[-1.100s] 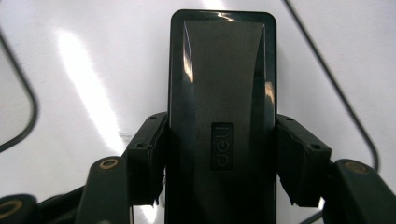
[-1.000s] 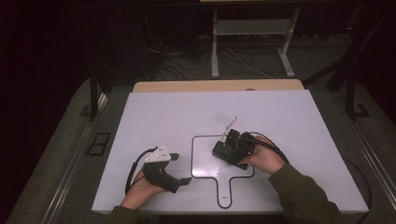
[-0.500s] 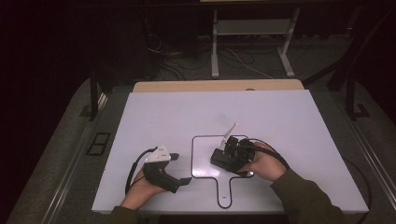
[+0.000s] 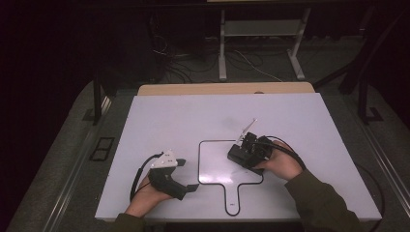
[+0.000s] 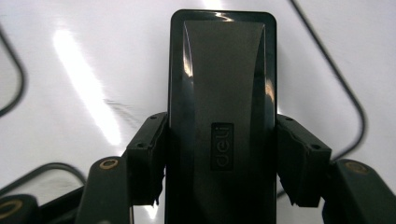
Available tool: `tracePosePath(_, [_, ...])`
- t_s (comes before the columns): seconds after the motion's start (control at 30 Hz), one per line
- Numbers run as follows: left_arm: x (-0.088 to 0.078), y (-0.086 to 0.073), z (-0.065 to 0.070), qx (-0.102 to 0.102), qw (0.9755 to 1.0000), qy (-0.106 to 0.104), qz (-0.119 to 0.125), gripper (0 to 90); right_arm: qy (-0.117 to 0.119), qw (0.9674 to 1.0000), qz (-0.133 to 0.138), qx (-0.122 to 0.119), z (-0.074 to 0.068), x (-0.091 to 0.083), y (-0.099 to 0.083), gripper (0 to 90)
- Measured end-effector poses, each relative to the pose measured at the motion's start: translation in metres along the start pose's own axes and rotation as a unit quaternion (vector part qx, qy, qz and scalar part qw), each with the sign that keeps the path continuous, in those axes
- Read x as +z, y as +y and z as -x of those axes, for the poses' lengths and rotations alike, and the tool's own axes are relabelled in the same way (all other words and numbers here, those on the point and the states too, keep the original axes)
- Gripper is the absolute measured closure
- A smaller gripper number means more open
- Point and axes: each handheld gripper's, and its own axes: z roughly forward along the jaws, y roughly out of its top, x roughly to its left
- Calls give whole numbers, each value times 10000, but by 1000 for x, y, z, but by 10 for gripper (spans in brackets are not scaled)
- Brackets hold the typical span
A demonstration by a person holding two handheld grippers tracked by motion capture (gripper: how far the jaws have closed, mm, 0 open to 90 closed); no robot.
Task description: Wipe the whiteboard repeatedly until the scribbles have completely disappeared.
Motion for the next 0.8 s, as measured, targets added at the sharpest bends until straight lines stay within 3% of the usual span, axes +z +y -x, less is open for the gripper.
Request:
tracePosePath(0.2, [-1,0,0,1,10000,12,17,0,103,9990,-74,-439,-24,1,7,388])
tracePosePath(0.37, [-1,0,0,-11,10000,11,37,0,314,9978,-92,-578,-41,2,13,388])
tracePosePath(0.43, [-2,0,0,3,10000,9,33,0,296,9982,-69,-517,-37,2,13,389])
tracePosePath(0.53, [-1,0,0,-8,10000,14,39,0,66,9991,-60,-407,-24,2,11,388])
tracePosePath(0.7, [-1,0,0,0,10000,14,27,0,-62,10000,-1,33,0,1,4,388])
tracePosePath(0.8, [-1,0,0,5,10000,14,15,0,-79,9999,-4,68,1,1,2,388])
